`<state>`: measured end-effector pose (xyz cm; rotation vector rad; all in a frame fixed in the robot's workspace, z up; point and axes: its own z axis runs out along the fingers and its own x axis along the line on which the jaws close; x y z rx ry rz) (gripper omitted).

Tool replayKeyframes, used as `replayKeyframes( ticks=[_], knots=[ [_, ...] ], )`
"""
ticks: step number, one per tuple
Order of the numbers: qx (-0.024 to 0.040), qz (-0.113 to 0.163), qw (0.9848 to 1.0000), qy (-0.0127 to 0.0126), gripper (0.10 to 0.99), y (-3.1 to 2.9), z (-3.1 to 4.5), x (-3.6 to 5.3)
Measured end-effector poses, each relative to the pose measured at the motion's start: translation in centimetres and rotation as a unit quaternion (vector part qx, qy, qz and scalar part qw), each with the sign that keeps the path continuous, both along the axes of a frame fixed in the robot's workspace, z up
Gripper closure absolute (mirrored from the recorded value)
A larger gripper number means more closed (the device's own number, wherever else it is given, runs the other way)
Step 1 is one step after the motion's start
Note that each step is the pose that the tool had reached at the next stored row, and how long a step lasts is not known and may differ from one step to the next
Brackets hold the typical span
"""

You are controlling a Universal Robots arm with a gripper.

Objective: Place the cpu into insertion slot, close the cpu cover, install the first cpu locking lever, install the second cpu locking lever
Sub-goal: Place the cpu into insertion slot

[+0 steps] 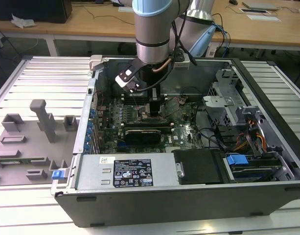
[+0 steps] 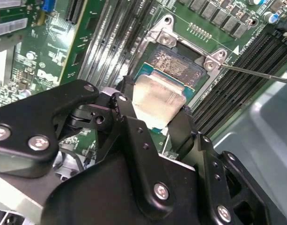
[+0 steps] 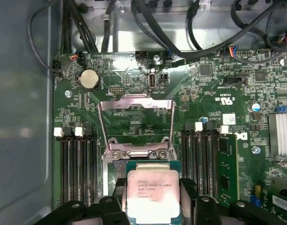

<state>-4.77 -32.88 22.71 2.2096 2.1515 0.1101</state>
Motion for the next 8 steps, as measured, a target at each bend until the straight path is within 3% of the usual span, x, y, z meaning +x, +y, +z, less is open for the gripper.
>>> replayKeyframes(
  ticks=[8],
  knots=[
    [0.001,0.0,1.0,0.0,0.545,0.25,-0.8,-0.33]
  ],
)
